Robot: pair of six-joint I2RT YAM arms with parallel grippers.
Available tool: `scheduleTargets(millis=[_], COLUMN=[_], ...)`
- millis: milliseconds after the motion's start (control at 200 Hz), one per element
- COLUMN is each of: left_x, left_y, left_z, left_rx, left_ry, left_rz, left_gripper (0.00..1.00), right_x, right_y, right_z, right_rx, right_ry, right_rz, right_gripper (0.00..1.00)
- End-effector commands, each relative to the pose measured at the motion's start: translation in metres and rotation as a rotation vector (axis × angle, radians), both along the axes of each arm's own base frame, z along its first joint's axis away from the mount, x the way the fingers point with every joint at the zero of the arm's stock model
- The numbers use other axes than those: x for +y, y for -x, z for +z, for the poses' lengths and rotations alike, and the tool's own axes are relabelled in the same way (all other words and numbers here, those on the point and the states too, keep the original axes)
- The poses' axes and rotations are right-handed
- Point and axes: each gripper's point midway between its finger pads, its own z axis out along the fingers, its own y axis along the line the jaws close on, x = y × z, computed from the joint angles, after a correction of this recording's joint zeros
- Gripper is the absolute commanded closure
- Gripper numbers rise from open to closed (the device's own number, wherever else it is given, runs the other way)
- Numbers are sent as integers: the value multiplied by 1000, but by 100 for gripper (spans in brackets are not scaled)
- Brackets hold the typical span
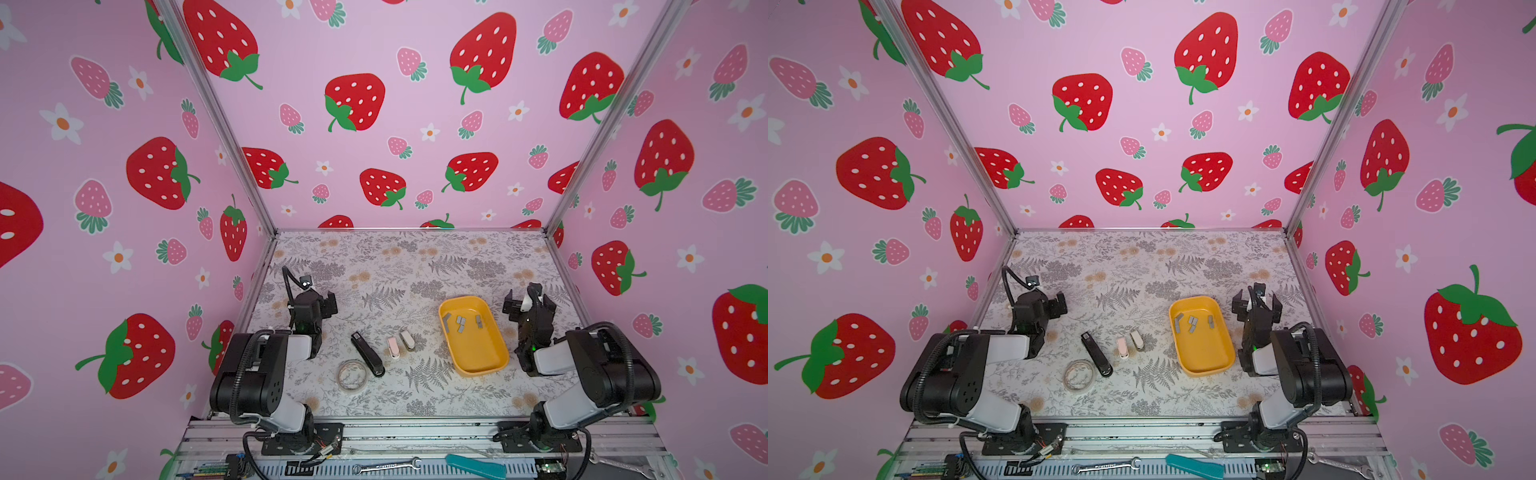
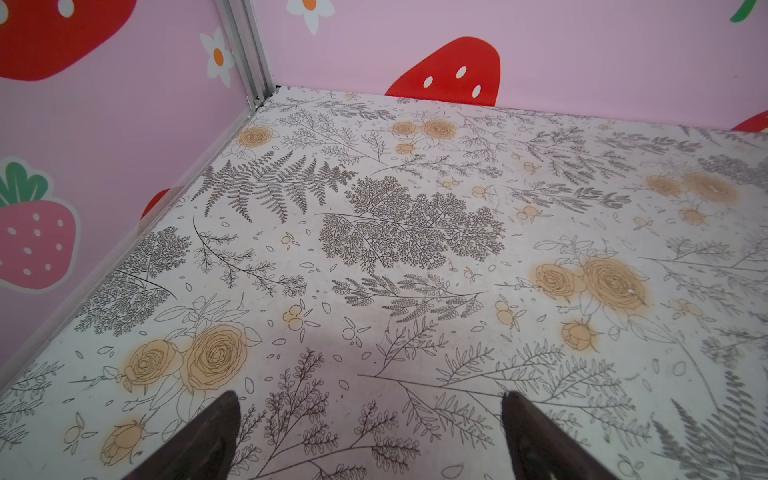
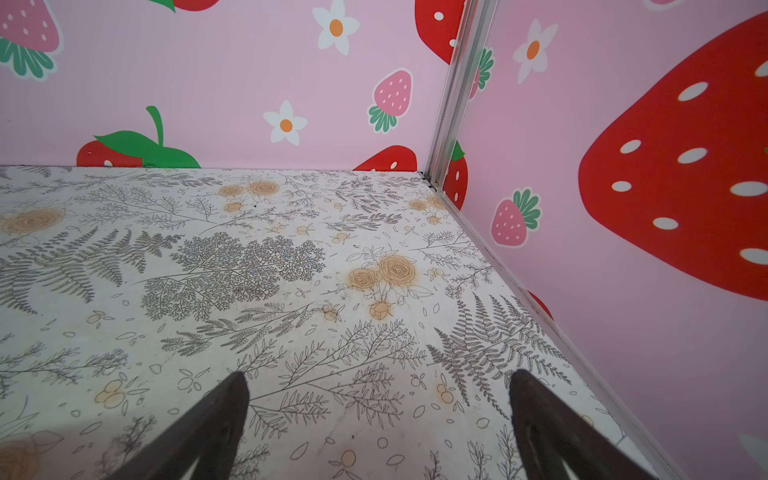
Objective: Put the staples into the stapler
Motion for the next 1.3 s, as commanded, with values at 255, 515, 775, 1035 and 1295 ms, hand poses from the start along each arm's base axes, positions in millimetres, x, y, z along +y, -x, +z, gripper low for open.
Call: scheduleTargets(millis=[255,515,775,1035,1295], left_x=[1,1,-3,-45,-121], left_y=[-4,-4,-3,11,25], left_z=[9,8,24,138,224], left_rx=[-35,-34,-31,-170,-192], left_ry=[-4,-4,-24,158,445], left_rz=[5,5,3,-82,-463], left_gripper=[1,1,1,1,1], right_x=[0,-8,4,40,26], right_y=[2,8,0,24,52], right_z=[12,33,45,63,62], right_rx=[-51,-41,90,61,-6], right_ry=[-17,-27,-242,-413,-391], right_rz=[7,-82,-76,150,122], right_gripper=[1,1,1,1,1])
